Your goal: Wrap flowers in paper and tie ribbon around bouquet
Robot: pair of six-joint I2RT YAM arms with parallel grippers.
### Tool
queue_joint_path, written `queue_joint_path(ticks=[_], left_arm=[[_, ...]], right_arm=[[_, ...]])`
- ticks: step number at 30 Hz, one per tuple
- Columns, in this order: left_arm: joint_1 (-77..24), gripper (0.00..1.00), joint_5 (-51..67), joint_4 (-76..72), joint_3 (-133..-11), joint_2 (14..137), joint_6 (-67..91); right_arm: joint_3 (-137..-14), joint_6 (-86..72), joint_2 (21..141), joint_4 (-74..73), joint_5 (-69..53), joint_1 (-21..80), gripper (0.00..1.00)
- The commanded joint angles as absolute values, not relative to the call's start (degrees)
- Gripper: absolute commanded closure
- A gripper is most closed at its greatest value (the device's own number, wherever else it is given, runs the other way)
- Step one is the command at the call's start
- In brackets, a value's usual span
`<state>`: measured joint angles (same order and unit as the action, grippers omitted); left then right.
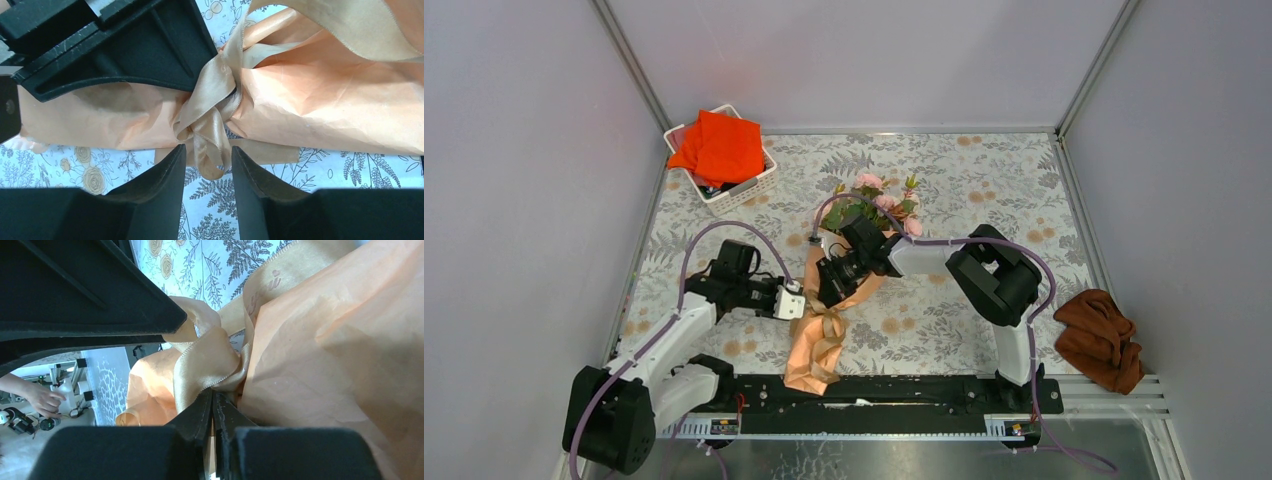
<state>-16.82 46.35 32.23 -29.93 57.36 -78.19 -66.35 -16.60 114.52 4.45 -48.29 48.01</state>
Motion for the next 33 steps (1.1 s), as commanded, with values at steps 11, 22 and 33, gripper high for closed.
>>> queue_joint_path(ticks=[11, 22, 33], left_arm=[[-16.42, 0.50, 43.95, 18.77, -24.43, 60.23, -76.18], [-16.43, 1.00, 44.79, 17.31, -24.14, 58.79, -74.38], [-16.43, 1.00, 46.21, 15.27, -23.29, 59.40, -74.81]], right_arm=[[-71.82, -12.95, 110.53, -3.86, -45.55, 48.78, 1.00], [-72.43, -11.75, 106.19, -6.93, -40.89, 48.44, 1.00], [-70.39, -14.65, 109.22, -1.88, -41.29, 48.42, 0.96]])
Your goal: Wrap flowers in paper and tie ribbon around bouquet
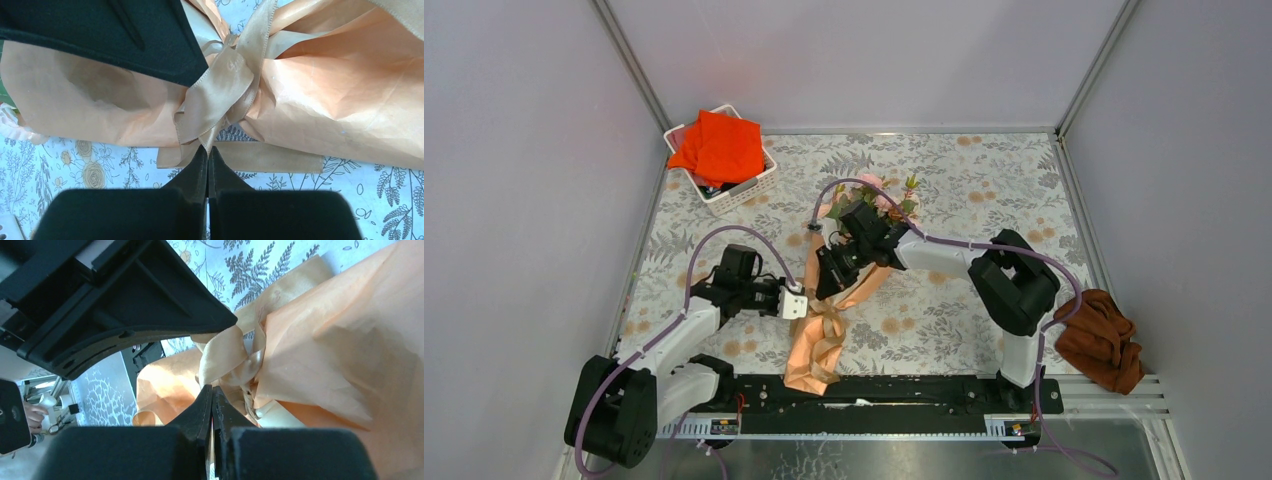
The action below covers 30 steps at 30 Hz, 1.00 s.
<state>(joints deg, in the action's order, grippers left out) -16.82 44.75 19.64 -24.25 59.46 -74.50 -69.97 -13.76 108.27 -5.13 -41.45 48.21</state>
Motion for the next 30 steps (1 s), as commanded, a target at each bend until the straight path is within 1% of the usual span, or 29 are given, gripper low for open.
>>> queue_joint_path(ticks=[1, 5, 10, 16, 18, 23, 30], left_arm=[[-16.44, 1.00, 45.45, 14.07, -23.25, 59.52, -74.08], [-16.44, 1.00, 42.67, 8.50, -23.03, 60.15, -70.50], [-16.44, 1.00, 42.82, 7.74, -22.82, 60.12, -70.06], [-16.39, 1.00, 43.39, 9.13, -22.68, 60.45, -70.76], [-16.43, 1.00, 43.74, 10.06, -22.68, 60.38, -71.26], [-16.44, 1.00, 44.37, 11.07, -22.50, 60.22, -72.50], [-16.44, 1.00, 44.58, 10.96, -22.24, 60.29, -72.90]], right_arm=[[-70.87, -13.95, 110.19, -2.33, -41.00, 48.37, 0.95], [-74.27, -13.06, 113.00, -3.44, -43.71, 48.41, 0.92], [-74.36, -11.94, 113.84, -4.96, -44.96, 48.42, 0.85], [-72.62, -13.00, 112.86, -2.43, -50.43, 48.43, 0.74], [-71.74, -13.66, 112.30, -0.96, -49.87, 48.56, 0.70], [-70.42, -15.08, 113.51, 1.71, -46.30, 48.69, 0.57], [-70.49, -16.16, 114.67, 2.64, -41.29, 49.02, 0.57]])
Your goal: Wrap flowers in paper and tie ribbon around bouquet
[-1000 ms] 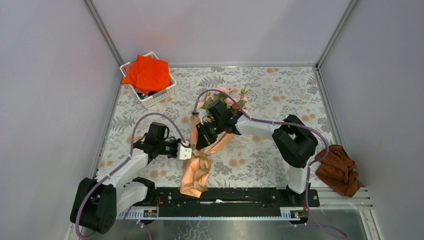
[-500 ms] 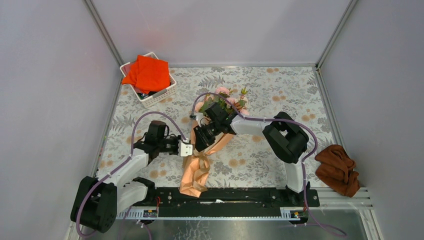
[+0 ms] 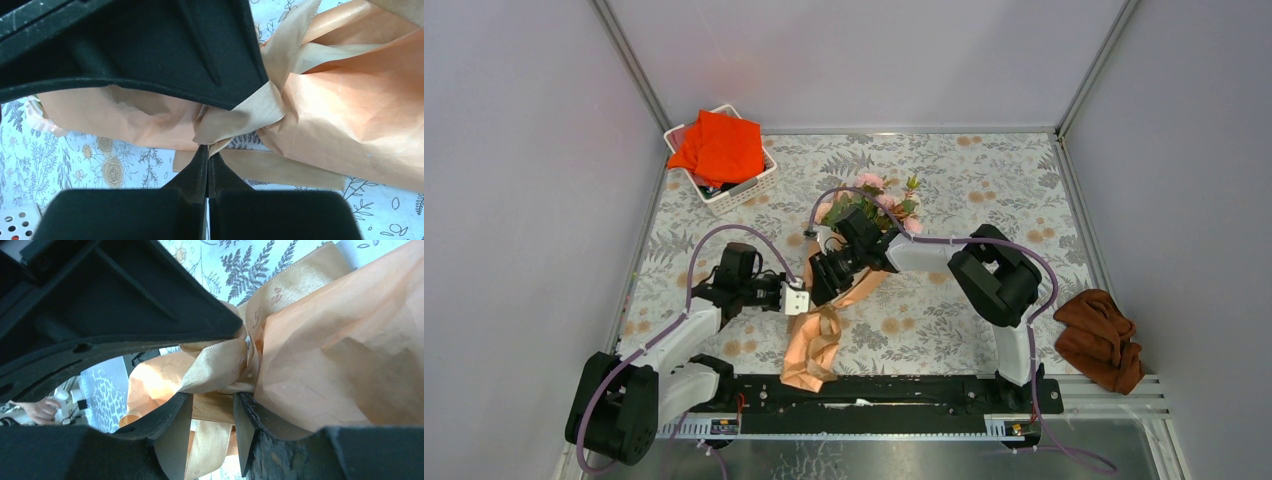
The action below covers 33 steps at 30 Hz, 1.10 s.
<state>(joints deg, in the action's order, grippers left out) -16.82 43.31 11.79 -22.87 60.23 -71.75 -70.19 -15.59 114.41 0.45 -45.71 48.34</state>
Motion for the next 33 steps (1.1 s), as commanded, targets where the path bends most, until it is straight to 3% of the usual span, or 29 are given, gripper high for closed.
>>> queue_joint_path(ticks=[1, 8, 13, 15, 20, 29, 33], left_arm=[[-16.44, 1.00, 44.69, 10.73, -22.24, 60.27, -72.45], [-16.44, 0.99, 45.79, 11.22, -22.15, 60.02, -71.46], [-16.44, 0.98, 45.19, 11.57, -21.53, 59.88, -72.88], [-16.44, 0.97, 45.22, 11.67, -21.37, 59.80, -73.17], [-16.44, 0.97, 45.24, 11.76, -21.61, 60.07, -73.13], [-16.43, 0.99, 44.73, 9.37, -21.27, 58.88, -72.30], [-16.67, 0.99, 46.26, 6.03, -21.51, 58.86, -67.74]], right_arm=[[-70.49, -16.02, 114.80, 2.37, -40.02, 49.04, 0.57], [-72.18, -13.45, 116.27, -2.59, -31.60, 50.59, 0.57], [-71.12, -14.59, 116.58, -1.05, -32.37, 51.37, 0.61], [-70.95, -14.51, 116.59, -1.80, -31.73, 51.42, 0.69], [-70.65, -14.83, 114.53, -2.21, -32.50, 51.21, 1.00], [-67.10, -14.21, 102.40, -3.70, -22.49, 48.53, 1.00], [-63.63, -15.27, 100.31, -0.89, -24.03, 46.37, 1.00]])
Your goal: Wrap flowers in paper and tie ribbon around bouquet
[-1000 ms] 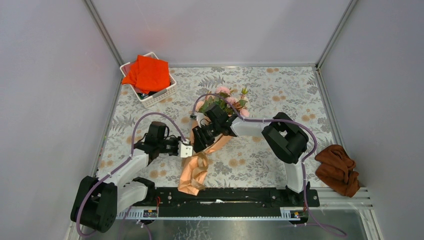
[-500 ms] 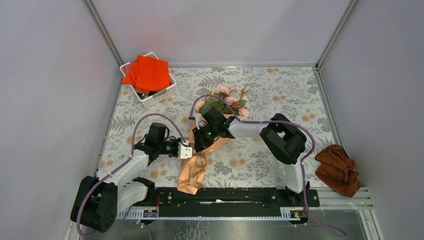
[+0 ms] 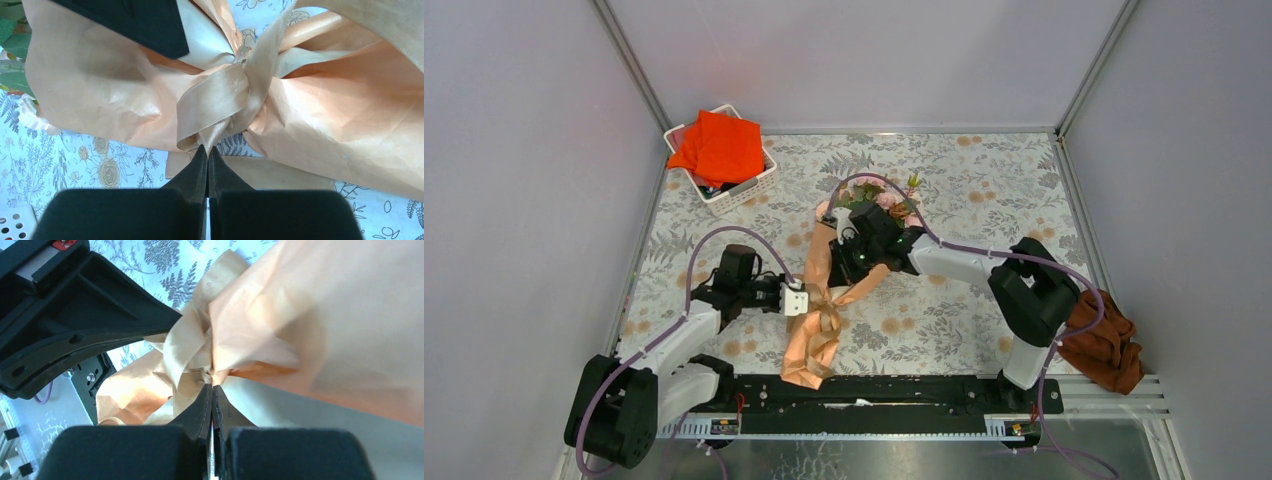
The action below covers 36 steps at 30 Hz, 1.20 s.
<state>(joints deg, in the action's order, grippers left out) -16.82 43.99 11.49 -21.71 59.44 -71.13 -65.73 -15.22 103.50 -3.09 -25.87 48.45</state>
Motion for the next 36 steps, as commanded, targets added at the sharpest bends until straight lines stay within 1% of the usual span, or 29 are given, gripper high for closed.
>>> queue_joint_path(ticks=[1, 6, 9, 11, 13, 16, 18, 20, 22, 24, 27, 30, 31, 32, 33, 35, 36], left_arm=[[-16.82, 0.99, 46.08, 4.90, -21.55, 59.26, -67.31], [-16.87, 0.99, 43.69, 3.08, -20.58, 60.64, -69.50], [-16.87, 0.99, 42.88, 5.45, -21.11, 60.47, -70.77], [-16.86, 0.92, 43.82, 10.50, -22.05, 60.28, -75.37], [-16.88, 0.77, 45.69, 16.04, -22.89, 59.72, -81.22], [-16.88, 0.61, 47.29, 19.51, -24.08, 57.88, -82.21], [-16.90, 0.58, 43.96, 21.23, -25.52, 57.17, -81.73], [-16.69, 0.58, 39.47, 22.03, -26.57, 57.29, -80.52], [-15.22, 0.57, 37.65, 24.34, -27.43, 57.91, -81.77], [-13.04, 0.54, 37.75, 27.25, -27.93, 58.26, -84.53], [-12.29, 0.49, 39.79, 30.44, -30.24, 57.36, -86.65], [-12.38, 0.47, 47.51, 37.52, -33.42, 54.41, -90.36], [-12.39, 0.47, 49.95, 40.17, -33.64, 53.28, -92.80], [-12.39, 0.51, 52.16, 43.20, -33.32, 52.30, -96.78], [-12.69, 0.59, 54.01, 46.25, -32.50, 51.50, -101.51], [-14.44, 0.80, 54.82, 50.19, -30.01, 50.77, -108.98], [-16.30, 0.87, 53.76, 50.27, -29.00, 51.14, -110.29]], right_arm=[[-63.37, -15.30, 100.17, -1.08, -24.27, 46.01, 1.00], [-62.52, -14.71, 99.62, -0.90, -25.85, 45.60, 1.00], [-63.38, -12.99, 100.85, -1.12, -29.45, 45.84, 1.00], [-64.57, -12.12, 102.47, -0.81, -31.66, 46.56, 0.99], [-65.55, -12.96, 104.62, 2.03, -34.06, 46.91, 0.98], [-67.45, -14.49, 107.69, 3.38, -36.64, 47.23, 0.98], [-67.82, -14.49, 108.38, 2.93, -37.41, 47.37, 0.98], [-67.40, -14.82, 108.19, 3.44, -38.52, 47.48, 0.98], [-66.84, -14.87, 107.90, 3.72, -38.82, 47.62, 0.98], [-66.33, -14.85, 107.79, 4.15, -39.13, 47.70, 0.98], [-66.22, -15.01, 107.86, 4.65, -39.45, 47.68, 0.98], [-66.18, -14.94, 107.67, 5.12, -39.95, 47.71, 0.98], [-66.04, -14.99, 107.67, 5.43, -40.25, 47.68, 0.98], [-65.94, -15.09, 107.79, 5.79, -40.55, 47.72, 0.98], [-65.91, -15.19, 107.96, 6.06, -40.66, 47.70, 0.98], [-66.11, -15.50, 108.71, 6.44, -41.11, 47.72, 0.98], [-66.28, -15.67, 109.10, 6.66, -41.52, 47.76, 0.98]])
